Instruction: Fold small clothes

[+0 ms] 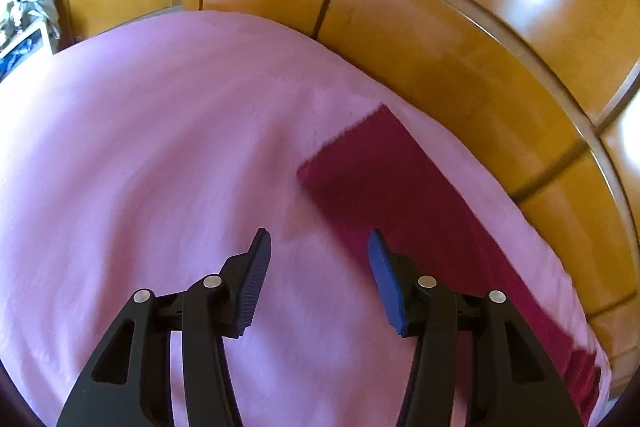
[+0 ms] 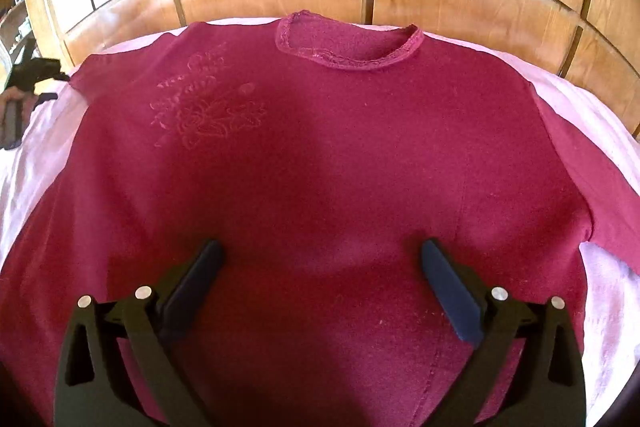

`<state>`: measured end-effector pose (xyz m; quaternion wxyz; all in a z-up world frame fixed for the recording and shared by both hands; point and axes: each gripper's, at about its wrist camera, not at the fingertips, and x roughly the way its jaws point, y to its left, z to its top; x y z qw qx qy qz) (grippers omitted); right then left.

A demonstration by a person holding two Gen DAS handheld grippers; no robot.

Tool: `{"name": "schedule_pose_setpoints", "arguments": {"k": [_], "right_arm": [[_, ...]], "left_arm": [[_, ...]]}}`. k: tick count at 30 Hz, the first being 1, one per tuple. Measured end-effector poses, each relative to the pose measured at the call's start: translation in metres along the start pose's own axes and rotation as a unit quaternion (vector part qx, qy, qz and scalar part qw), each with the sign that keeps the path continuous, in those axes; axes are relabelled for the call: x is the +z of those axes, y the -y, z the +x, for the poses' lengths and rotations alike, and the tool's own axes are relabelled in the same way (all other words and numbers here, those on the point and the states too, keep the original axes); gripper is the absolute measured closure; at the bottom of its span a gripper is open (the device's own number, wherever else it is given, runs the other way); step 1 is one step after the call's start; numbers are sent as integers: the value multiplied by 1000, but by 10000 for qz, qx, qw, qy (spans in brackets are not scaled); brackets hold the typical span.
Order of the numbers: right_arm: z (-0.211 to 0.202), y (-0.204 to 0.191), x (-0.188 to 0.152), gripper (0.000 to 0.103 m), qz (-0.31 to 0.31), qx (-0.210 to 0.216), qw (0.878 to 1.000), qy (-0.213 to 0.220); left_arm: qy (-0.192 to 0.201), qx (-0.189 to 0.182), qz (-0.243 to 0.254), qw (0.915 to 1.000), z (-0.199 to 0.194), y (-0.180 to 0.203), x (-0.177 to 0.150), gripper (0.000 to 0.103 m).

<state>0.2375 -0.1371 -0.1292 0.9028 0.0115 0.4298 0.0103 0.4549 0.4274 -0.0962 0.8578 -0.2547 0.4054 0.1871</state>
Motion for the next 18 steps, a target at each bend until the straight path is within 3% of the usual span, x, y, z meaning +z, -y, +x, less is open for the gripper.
{"name": "schedule_pose_setpoints", "arguments": {"k": [7,9,13,18], "right_arm": [[1,-1,1,2,-8,-45,10000,15],[3,1,2,2,21,-7,10000,-12],[3,0,3,2,-13,-46,10000,-5],[3,1,4,2,-15,-36,10000,0]], "left_arm": [[122,121,-193,9997,37,9,19,53],[188,128,77,9997,38,18,20,94],[400,156,34,9991,19,13,12,95],[792,264,-406,9957,-37,-31,-9,95]]}}
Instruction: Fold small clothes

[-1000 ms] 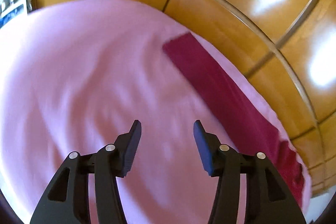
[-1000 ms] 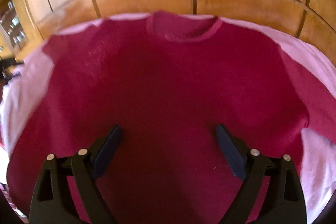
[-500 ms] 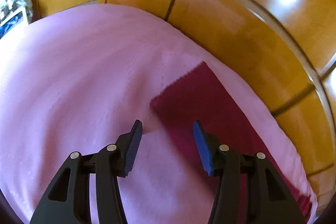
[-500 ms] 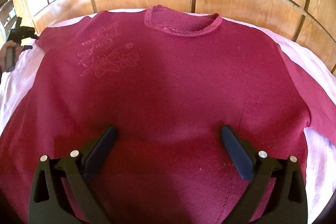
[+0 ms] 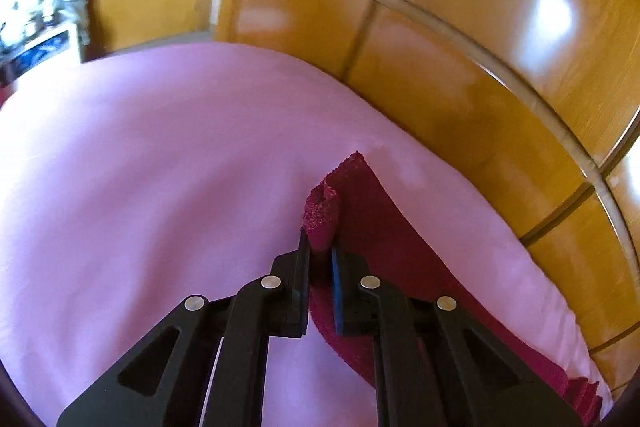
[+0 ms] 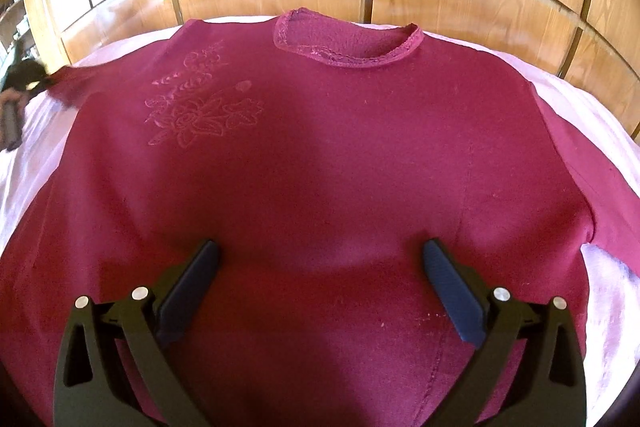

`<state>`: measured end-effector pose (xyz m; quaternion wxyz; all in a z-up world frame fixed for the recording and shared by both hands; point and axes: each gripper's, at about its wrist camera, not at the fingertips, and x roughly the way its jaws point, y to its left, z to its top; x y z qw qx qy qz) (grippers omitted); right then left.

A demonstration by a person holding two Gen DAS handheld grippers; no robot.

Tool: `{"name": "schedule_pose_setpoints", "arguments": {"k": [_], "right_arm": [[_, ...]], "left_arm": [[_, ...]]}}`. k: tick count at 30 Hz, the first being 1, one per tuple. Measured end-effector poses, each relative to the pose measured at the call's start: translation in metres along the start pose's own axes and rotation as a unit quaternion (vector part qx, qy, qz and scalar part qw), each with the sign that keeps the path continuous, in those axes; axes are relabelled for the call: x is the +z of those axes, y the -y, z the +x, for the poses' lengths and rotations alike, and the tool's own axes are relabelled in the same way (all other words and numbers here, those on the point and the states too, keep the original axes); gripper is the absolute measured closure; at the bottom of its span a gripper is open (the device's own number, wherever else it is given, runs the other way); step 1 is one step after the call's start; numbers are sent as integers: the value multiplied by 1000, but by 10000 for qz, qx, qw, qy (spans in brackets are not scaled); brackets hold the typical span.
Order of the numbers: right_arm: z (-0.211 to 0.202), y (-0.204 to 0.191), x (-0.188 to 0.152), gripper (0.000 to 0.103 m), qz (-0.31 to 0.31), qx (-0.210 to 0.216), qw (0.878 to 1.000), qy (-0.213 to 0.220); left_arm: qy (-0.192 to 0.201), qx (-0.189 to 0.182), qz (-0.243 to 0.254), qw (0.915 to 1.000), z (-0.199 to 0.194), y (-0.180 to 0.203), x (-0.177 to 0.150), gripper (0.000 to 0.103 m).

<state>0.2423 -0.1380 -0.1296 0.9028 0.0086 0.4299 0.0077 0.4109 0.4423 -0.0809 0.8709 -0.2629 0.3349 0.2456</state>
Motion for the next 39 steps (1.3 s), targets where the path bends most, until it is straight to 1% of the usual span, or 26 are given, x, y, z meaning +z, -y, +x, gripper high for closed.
{"name": "schedule_pose_setpoints", "arguments": {"k": [2,4,6,7,8,10,13,14,16,17,18,20,21,22,23,24,26,28,29,30,31,32,33,34,36,39], "right_arm": [[0,0,0,2,7,12,10000,1],[-1,0,0,2,-10,4,10000,5],[-1,1,0,2,-21,9,10000,3],[-1,1,0,2,-21,9,10000,2],[-1,1,0,2,-25,8,10000,2],[-1,1,0,2,-24,10,10000,5],[-1,1,1,2,-21,22,10000,6],[-1,1,1,2,-18,23,10000,7],[-1,1,1,2,-12,31,10000,5],[-1,2,1,2,-10,37,10000,6],[-1,2,1,2,-6,44,10000,7],[-1,2,2,2,5,49,10000,4],[-2,2,2,2,10,51,10000,-2],[-2,2,3,2,22,51,10000,-13],[-4,3,4,2,54,53,10000,-30],[-6,4,5,2,79,48,10000,-39],[-15,6,6,2,161,71,9998,-41],[-28,12,3,2,313,161,9994,43],[-38,15,0,2,363,196,9991,123],[-45,18,-3,2,352,165,9991,181],[-49,20,-6,2,328,105,9992,220],[-56,25,-11,2,289,-22,9992,260],[-58,28,-13,2,281,-87,9992,255],[-60,31,-17,2,286,-156,9992,244],[-64,40,-24,2,348,-277,9988,218],[-75,54,-32,2,505,-337,9978,272]], "left_arm": [[82,78,-165,9998,-23,-24,-9,96],[154,376,46,9992,-33,-32,-21,96],[-224,577,303,9976,-21,-37,-31,96],[-326,753,429,9957,-19,-37,-36,95],[-381,801,444,9951,-21,-38,-42,95],[-365,625,275,9970,-41,-39,-49,95],[-294,344,343,9984,-76,-36,-58,95],[-247,20,449,9987,-97,-36,-67,95],[-346,-648,752,9945,-127,-30,-85,95],[-511,-1182,1006,9866,-146,-26,-103,95],[-788,-1725,1317,9730,-165,-22,-126,95],[-1297,-2461,1757,9443,-194,-14,-166,95],[-1479,-2709,1880,9324,-203,-12,-181,95],[-1683,-2957,2008,9187,-213,-9,-200,79],[-1935,-3188,2085,9041,-223,-7,-221,61],[-2155,-3336,2065,8942,-229,-7,-240,46],[-2435,-3413,2142,8822,-236,-6,-268,44],[-2564,-3383,2201,8783,-237,-8,-281,44],[-2712,-3461,2223,8702,-238,-8,-291,51],[-2768,-3493,2292,8653,-242,-8,-299,60],[-2793,-3484,2380,8625,-246,-7,-303,64],[-2845,-3512,2440,8580,-250,-6,-308,72],[-2874,-3560,2448,8548,-253,-4,-313,86],[-2804,-3548,2533,8552,-257,-2,-318,95],[-2670,-3510,2620,8584,-263,0,-316,96],[-2546,-3698,2303,8634,-270,7,-297,96]]}}
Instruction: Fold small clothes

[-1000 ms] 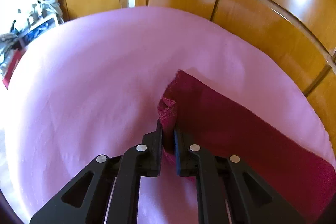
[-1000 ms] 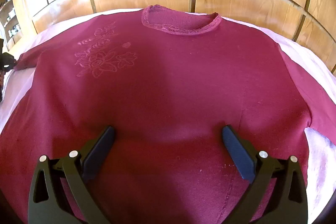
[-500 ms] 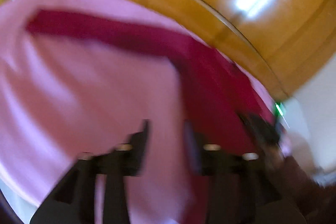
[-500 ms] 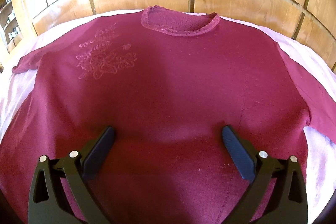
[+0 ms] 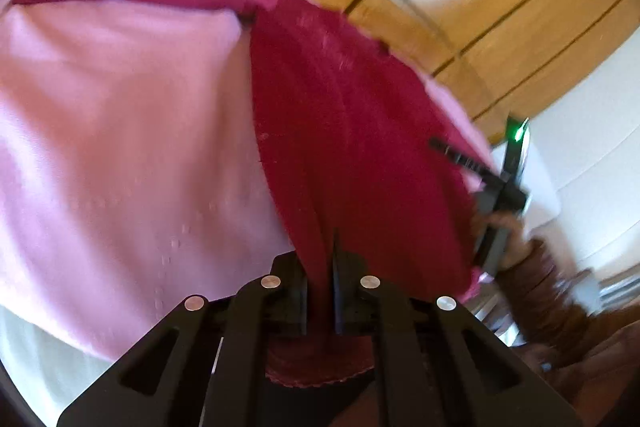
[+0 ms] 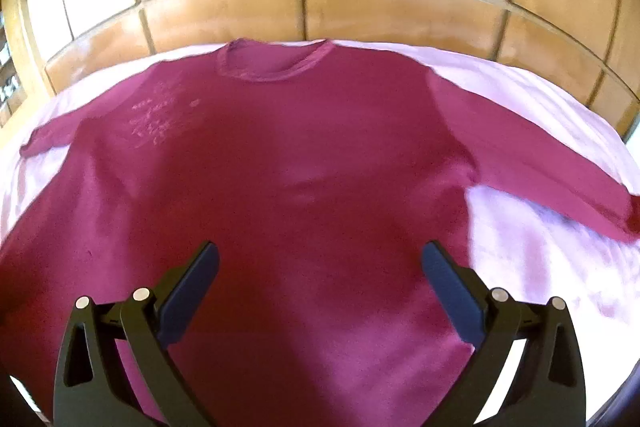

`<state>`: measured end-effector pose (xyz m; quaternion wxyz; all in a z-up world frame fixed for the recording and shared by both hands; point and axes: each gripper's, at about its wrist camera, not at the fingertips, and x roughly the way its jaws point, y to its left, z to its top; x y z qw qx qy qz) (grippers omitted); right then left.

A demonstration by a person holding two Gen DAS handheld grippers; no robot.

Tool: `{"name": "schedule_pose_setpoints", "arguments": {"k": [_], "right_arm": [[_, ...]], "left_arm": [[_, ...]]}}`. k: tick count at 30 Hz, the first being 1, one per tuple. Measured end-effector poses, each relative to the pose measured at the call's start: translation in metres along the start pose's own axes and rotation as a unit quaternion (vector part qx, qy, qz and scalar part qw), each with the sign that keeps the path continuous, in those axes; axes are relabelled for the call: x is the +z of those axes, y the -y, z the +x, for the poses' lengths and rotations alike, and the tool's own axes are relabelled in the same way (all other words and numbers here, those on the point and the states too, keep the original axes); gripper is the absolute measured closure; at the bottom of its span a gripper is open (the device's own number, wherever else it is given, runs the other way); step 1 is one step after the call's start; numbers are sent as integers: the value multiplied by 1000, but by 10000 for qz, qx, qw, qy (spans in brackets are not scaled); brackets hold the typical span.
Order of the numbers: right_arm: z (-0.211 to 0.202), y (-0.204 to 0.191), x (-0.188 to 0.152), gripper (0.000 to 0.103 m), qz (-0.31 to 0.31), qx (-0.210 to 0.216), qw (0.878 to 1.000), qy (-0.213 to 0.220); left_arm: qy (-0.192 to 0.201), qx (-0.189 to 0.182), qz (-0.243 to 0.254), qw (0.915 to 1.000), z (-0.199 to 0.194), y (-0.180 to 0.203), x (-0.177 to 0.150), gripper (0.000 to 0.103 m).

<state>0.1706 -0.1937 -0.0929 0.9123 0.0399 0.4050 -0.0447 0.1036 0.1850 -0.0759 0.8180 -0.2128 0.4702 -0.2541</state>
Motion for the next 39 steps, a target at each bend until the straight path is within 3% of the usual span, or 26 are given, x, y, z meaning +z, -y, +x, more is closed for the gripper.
{"name": "schedule_pose_setpoints", "arguments": {"k": [4,7,9,13,17,20,23,27,30,32,33,34,37,39], "right_arm": [[8,23,-18,2,274,-69,9994,-211],[11,28,-26,2,320,49,9995,-4],[12,26,-24,2,287,16,9996,-18],[12,31,-23,2,343,94,9994,-16],[-5,36,-28,2,411,178,9990,-35],[-23,53,-39,2,565,27,9984,-44],[-28,72,-61,2,594,-236,9975,-315],[-39,90,-78,2,556,-334,9973,-340],[-51,120,-75,3,1151,-120,9927,-351],[-60,153,-69,7,1829,-58,9830,-154],[-64,173,-67,15,2212,-15,9752,-37],[-68,203,-66,26,2788,49,9603,101],[-75,270,-67,42,3850,-130,9217,456],[-76,305,-66,46,4308,-281,8998,628]], "left_arm": [[-315,449,-254,9982,20,-8,-2,96],[-617,792,-373,9942,39,-20,-6,91],[-512,799,-404,9947,33,-16,-1,87],[3,1264,5,9920,8,1,16,85],[371,1190,596,9904,-1,25,30,85],[303,1015,889,9904,25,41,41,85],[192,1093,1188,9867,59,52,45,85],[-182,1299,1093,9853,96,48,39,85],[-104,1305,863,9876,103,40,32,85],[-63,1170,669,9909,99,35,32,85],[-45,1095,568,9924,98,32,33,85],[-39,1037,485,9934,98,31,34,85],[-33,1009,444,9939,97,30,36,85],[-56,1011,460,9938,96,33,37,77]]}}
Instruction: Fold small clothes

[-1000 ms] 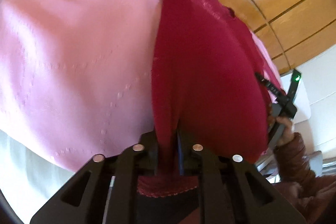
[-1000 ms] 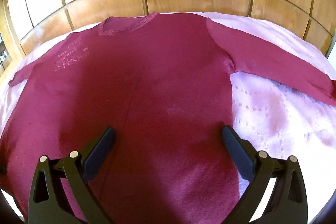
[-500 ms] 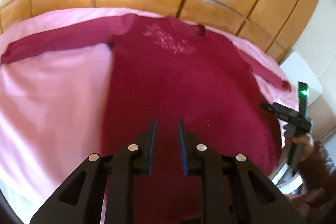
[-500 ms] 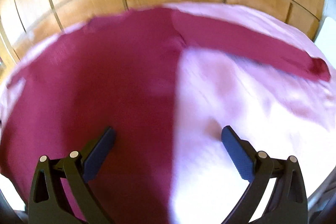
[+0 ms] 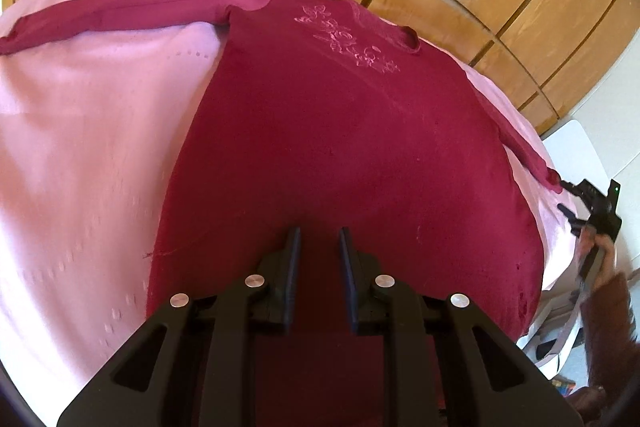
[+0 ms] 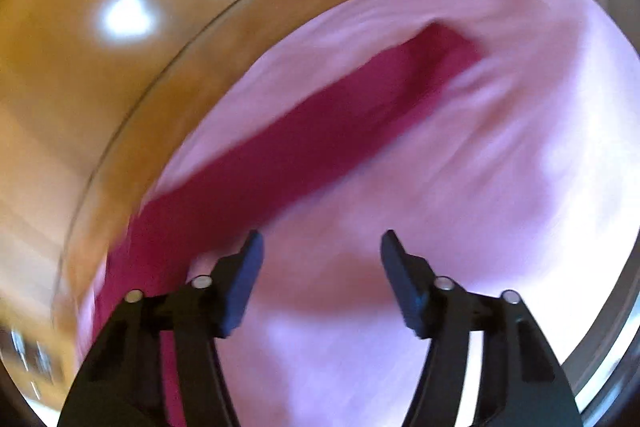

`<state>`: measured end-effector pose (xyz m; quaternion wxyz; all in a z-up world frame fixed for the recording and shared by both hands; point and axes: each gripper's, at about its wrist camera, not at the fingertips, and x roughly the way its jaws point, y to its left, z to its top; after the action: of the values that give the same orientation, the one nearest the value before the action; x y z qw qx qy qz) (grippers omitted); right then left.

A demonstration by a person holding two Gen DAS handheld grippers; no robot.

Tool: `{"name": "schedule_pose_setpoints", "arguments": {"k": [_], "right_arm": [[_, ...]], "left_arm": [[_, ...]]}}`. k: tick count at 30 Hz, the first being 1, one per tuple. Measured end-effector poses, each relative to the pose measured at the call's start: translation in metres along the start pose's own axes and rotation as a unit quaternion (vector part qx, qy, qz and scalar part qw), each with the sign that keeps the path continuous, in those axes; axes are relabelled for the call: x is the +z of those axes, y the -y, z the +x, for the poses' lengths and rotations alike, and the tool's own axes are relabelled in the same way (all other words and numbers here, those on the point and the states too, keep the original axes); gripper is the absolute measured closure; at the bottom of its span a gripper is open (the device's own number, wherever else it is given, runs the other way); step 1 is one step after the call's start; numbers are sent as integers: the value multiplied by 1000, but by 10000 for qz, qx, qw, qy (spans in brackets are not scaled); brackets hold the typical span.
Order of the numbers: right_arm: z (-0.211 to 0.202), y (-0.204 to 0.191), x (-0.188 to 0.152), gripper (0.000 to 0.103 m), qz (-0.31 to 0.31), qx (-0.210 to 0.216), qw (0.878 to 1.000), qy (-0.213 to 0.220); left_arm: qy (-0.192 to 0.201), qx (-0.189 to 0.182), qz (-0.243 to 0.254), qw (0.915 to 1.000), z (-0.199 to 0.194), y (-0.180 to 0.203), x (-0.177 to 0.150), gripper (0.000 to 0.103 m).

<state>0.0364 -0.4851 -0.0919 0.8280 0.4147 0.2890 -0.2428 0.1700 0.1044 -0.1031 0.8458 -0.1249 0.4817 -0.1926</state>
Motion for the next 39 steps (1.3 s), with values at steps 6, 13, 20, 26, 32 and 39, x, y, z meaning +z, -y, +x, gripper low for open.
{"name": "schedule_pose_setpoints", "arguments": {"k": [6,13,20,26,32,39], "right_arm": [[30,49,65,52,969,-431,9942,168],[62,66,104,96,918,-884,9918,17],[38,-23,112,97,-273,-143,9994,180],[34,-151,77,97,-1268,1006,9868,-66],[74,-286,-14,97,-2236,1779,9550,-798],[115,-385,-137,97,-3092,2137,9107,-1715]], "left_arm": [[-28,32,31,10000,1,8,6,71],[-121,126,-8,9998,0,9,8,71],[-39,-129,43,9999,-3,16,23,71],[137,-386,45,9992,-8,21,40,71],[275,-625,-174,9975,-12,14,58,71],[345,-785,-485,9951,-6,1,78,71]]}}
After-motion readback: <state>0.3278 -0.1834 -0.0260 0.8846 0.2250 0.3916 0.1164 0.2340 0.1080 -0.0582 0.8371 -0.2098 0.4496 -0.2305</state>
